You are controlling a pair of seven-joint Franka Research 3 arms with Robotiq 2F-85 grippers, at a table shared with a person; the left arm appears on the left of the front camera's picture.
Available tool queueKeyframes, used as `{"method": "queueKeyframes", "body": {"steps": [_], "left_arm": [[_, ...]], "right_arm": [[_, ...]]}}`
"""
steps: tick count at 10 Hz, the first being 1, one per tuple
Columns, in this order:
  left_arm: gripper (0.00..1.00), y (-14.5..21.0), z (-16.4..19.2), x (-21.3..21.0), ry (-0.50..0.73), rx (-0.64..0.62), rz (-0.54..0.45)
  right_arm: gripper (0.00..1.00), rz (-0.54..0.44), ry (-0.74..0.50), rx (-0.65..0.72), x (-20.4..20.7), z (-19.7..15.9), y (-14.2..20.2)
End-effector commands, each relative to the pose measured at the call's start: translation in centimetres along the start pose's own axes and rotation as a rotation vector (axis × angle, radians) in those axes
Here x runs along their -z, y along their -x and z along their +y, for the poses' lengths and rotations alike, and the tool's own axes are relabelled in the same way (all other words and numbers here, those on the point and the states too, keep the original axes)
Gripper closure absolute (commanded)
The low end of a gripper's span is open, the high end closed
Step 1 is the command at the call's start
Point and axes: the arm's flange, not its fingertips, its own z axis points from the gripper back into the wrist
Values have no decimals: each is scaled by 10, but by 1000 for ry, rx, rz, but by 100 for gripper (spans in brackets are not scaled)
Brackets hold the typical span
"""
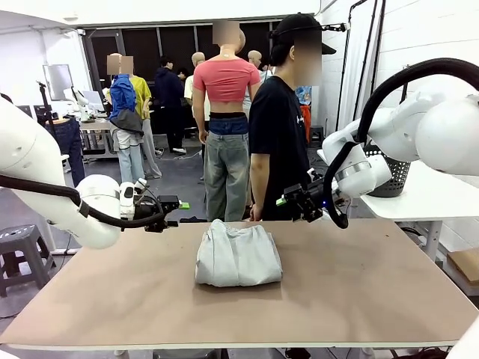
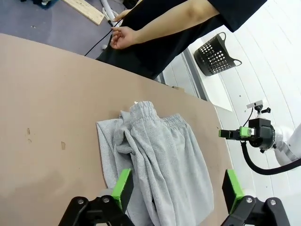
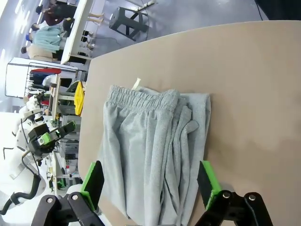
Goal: Fold the training pants.
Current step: Fold the Training pants in half.
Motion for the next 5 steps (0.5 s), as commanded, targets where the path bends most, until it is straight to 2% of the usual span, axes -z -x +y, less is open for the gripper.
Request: {"method": "queueKeyframes", "body": {"steps": [1,5], "left_arm": [[0,-2,3,2,13,-5,1],[0,-2,3,2,13,-5,1]], "right_arm": [[0,3,6,3,3,-2,-1],[0,3,6,3,3,-2,-1]]}}
